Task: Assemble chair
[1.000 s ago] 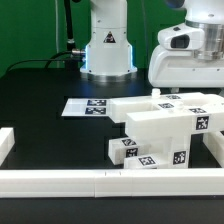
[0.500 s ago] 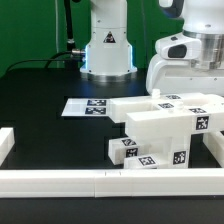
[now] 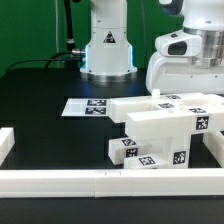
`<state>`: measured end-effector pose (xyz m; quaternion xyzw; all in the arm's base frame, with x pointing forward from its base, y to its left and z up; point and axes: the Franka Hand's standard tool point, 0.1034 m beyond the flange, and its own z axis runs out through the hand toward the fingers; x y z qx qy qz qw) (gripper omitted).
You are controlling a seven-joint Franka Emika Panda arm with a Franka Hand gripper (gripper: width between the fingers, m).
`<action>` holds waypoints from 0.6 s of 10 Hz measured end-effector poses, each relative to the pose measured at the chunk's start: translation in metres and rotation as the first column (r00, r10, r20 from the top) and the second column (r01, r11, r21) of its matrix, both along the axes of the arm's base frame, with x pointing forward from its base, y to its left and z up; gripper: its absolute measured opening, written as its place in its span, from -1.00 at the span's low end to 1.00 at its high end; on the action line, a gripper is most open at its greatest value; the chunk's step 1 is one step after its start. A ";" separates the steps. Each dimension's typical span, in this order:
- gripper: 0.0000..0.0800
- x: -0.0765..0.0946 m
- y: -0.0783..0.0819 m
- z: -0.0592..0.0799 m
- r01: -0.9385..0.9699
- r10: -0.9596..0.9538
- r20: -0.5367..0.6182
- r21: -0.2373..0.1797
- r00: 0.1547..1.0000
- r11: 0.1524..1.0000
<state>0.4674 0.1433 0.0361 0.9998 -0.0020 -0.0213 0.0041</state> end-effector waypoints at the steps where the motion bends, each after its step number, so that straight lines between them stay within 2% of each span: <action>1: 0.62 0.003 0.002 0.004 0.000 0.000 0.000 0.002 1.000 1.000; 4: 0.62 0.013 0.009 0.010 0.000 0.000 0.008 0.007 1.000 1.000; 6: 0.62 0.009 0.012 0.000 -0.003 0.003 0.002 0.002 1.000 1.000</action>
Offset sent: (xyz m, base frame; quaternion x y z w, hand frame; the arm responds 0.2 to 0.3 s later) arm 0.0131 0.0129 0.0064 0.0056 -0.0028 0.0183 0.9998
